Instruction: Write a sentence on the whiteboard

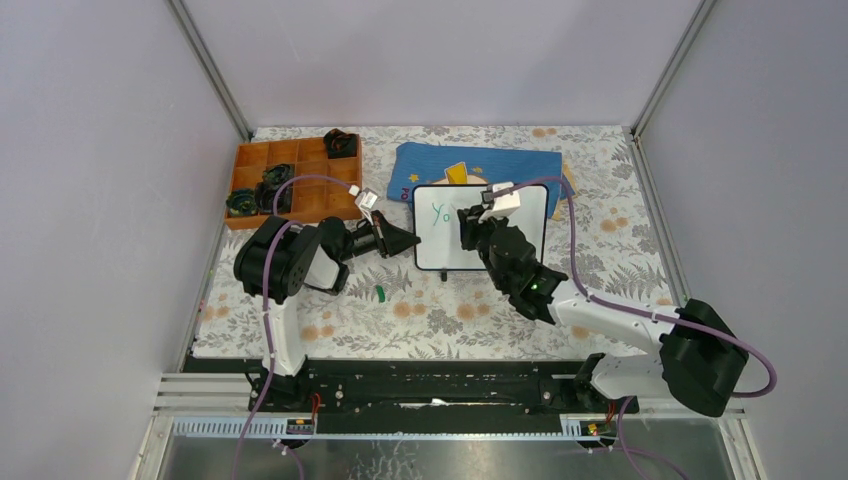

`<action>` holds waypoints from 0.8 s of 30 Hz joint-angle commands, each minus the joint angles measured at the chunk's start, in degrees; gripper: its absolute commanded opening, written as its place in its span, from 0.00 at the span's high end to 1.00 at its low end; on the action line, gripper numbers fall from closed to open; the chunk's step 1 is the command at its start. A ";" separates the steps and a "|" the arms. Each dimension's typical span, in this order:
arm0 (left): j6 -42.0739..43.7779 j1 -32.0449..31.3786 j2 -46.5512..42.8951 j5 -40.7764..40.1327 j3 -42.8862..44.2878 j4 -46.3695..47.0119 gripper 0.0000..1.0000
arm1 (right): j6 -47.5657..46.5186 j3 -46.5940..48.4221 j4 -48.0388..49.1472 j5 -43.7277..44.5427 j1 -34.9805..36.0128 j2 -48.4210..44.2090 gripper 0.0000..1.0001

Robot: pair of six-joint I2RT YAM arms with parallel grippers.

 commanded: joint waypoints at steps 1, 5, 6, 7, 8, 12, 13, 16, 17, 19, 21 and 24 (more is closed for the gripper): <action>1.71 -0.74 -0.32 -0.37 -1.03 -3.82 1.00 | -0.97 -0.31 0.96 2.19 -1.02 -0.34 1.00; 1.71 -0.83 -0.57 -0.37 -1.04 -3.99 1.00 | -0.50 0.17 1.44 0.96 -1.04 1.30 1.00; 1.71 -0.83 -0.51 -0.41 -1.04 -4.10 1.00 | -0.38 0.38 1.50 0.75 -1.02 1.68 1.00; 1.79 -0.83 -0.58 -0.37 -1.04 -4.10 1.00 | -0.29 0.48 1.63 0.69 -1.00 2.03 1.00; 1.79 -0.83 -0.59 -0.37 -1.04 -4.10 1.00 | -0.27 0.57 1.70 0.53 -1.06 2.26 1.00; 1.96 -0.83 -0.59 -0.45 -1.04 -4.19 1.00 | -0.27 0.95 1.77 0.65 -1.02 3.19 1.00; 1.93 -0.83 -0.52 -0.42 -1.04 -4.19 1.00 | -0.33 1.13 1.73 0.69 -1.05 3.45 1.00; 1.97 -0.86 -0.55 -0.37 -1.04 -4.19 1.00 | -0.22 1.47 1.83 0.92 -1.15 4.07 1.00; 1.97 -0.86 -0.51 -0.38 -1.04 -4.19 1.00 | -0.18 1.60 1.78 0.98 -1.15 4.26 1.00; 2.04 -0.91 -0.63 -0.37 -1.04 -4.28 1.00 | -0.17 1.88 1.76 1.08 -1.10 4.77 1.00; 2.10 -0.92 -0.68 -0.36 -1.04 -4.41 1.00 | -0.17 2.10 1.68 1.32 -1.10 5.25 1.00; 2.15 -0.92 -0.68 -0.37 -1.04 -4.45 1.00 | -0.09 2.07 1.70 1.48 -1.13 5.55 1.00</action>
